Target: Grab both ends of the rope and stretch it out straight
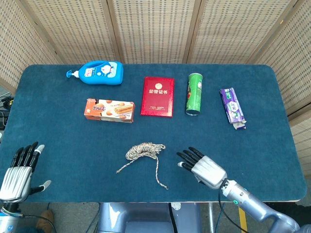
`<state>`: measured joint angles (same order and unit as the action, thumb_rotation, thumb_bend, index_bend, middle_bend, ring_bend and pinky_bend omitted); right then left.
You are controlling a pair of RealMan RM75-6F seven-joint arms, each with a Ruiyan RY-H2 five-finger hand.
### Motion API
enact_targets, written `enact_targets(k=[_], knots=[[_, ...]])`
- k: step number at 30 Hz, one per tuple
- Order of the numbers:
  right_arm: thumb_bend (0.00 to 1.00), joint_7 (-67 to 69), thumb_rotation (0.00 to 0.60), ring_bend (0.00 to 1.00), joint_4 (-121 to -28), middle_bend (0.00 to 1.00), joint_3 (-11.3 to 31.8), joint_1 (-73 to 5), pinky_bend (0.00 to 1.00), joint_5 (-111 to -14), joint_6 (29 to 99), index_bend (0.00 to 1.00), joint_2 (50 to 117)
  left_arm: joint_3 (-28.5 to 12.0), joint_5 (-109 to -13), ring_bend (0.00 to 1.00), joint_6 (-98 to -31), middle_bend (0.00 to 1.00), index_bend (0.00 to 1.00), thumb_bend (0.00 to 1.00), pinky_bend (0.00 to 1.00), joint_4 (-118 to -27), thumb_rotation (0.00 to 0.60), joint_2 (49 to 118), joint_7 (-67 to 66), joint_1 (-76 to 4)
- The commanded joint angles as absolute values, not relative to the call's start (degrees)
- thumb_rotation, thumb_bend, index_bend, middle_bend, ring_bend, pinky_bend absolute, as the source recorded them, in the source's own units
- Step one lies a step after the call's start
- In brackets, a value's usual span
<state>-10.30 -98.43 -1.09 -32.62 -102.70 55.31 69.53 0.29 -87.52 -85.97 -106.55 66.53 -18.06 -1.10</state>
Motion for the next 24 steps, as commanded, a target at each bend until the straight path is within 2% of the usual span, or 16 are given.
enact_targets(k=[1, 13, 24], knots=[[1.0, -11.43, 0.6, 0.0, -98.12, 0.0, -0.17, -36.43, 0.0, -103.49, 51.03, 0.26, 71.45, -0.05, -86.55, 0.0, -85.29, 0.0, 0.0, 0.02, 0.0, -106.57, 0.6, 66.72, -18.54, -1.48], [1.0, -13.46, 0.6, 0.0, -95.9, 0.0, -1.23, -40.95, 0.0, -105.23, 47.39, 0.3, 77.17, -0.42, -84.85, 0.0, -84.23, 0.0, 0.0, 0.02, 0.0, -106.51, 0.6, 67.12, -19.66, -2.21], [1.0, -20.58, 0.6, 0.0, -95.49, 0.0, -2.17, -42.28, 0.0, -101.94, 42.75, 0.3, 82.96, -0.22, -84.55, 0.0, -84.04, 0.0, 0.0, 0.02, 0.0, -106.4, 0.6, 67.5, -20.46, -2.49]])
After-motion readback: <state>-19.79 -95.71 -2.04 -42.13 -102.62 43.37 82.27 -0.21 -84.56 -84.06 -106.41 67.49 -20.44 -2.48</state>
